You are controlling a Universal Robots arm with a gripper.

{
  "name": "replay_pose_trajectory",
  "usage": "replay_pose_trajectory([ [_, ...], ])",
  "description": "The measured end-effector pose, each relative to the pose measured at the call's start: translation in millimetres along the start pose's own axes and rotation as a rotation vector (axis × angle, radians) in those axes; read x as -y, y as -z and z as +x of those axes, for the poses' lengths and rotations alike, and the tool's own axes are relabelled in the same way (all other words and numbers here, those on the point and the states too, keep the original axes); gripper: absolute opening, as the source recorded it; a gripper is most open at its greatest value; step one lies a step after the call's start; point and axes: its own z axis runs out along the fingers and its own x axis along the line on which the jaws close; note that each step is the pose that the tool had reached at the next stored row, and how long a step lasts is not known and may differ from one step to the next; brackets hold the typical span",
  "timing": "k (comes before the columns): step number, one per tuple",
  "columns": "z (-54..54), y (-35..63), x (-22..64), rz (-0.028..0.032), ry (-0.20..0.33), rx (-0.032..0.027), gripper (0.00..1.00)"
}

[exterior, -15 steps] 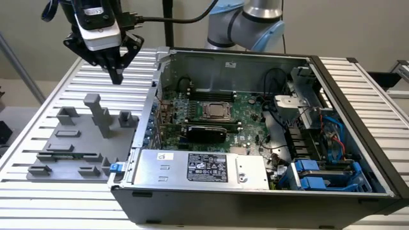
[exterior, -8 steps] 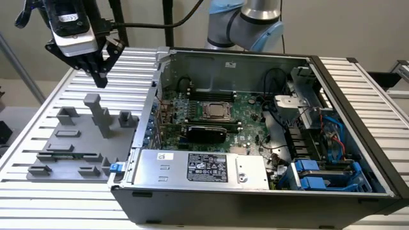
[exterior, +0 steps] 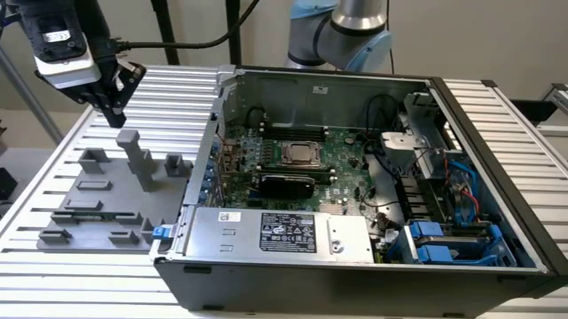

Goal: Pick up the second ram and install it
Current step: 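Reach for the second ram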

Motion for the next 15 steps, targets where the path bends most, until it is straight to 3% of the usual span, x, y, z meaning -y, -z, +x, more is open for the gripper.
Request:
replay_pose_trajectory([
  [10,45.1,-12.3,6.7,0.0003,0.0,-0.0001,0.0],
  [15,53.2,-17.0,13.2,0.0005,0.0,-0.0038,0.0],
])
